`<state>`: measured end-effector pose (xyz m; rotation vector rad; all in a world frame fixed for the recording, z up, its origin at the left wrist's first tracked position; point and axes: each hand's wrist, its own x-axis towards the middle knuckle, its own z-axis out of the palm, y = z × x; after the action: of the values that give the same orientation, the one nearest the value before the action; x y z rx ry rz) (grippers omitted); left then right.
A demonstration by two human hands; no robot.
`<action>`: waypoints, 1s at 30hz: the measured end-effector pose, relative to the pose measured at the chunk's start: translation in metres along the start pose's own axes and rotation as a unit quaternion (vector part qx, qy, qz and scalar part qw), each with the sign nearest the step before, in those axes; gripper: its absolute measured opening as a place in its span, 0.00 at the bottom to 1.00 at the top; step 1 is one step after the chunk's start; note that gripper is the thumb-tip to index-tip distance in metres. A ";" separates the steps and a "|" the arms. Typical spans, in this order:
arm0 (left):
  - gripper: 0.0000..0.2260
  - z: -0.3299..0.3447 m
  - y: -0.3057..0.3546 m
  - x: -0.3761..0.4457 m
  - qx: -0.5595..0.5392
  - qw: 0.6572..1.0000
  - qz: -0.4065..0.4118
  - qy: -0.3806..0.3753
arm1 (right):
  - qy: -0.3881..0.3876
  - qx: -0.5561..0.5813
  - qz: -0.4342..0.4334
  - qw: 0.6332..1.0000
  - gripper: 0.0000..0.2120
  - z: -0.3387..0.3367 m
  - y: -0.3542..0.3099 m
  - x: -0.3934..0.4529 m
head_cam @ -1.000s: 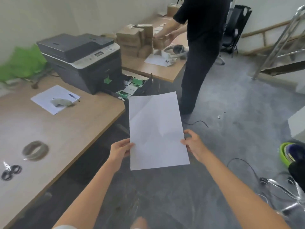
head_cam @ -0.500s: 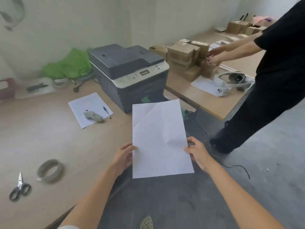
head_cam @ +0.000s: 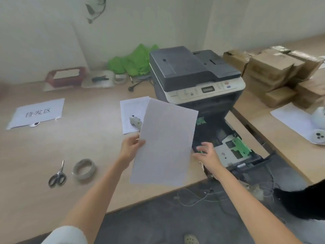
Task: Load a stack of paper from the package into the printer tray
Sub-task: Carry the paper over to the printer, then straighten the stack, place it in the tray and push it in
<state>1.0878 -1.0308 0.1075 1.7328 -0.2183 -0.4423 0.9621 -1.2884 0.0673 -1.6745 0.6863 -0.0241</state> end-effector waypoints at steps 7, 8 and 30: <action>0.10 0.008 0.051 0.010 0.279 0.955 0.063 0.073 | 0.035 -0.220 -0.332 0.917 0.36 -0.011 -0.096 0.056; 0.07 0.011 0.056 0.012 0.324 0.940 0.073 0.078 | 0.002 -0.222 -0.353 0.909 0.31 -0.012 -0.108 0.061; 0.06 -0.023 -0.025 0.006 -0.082 0.972 -0.099 0.198 | -0.154 0.045 -0.240 0.957 0.11 -0.010 -0.065 0.108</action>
<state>1.1003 -1.0065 0.0854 1.6472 0.2728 -0.2411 1.0747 -1.3421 0.0906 -1.6745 0.0344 -0.1358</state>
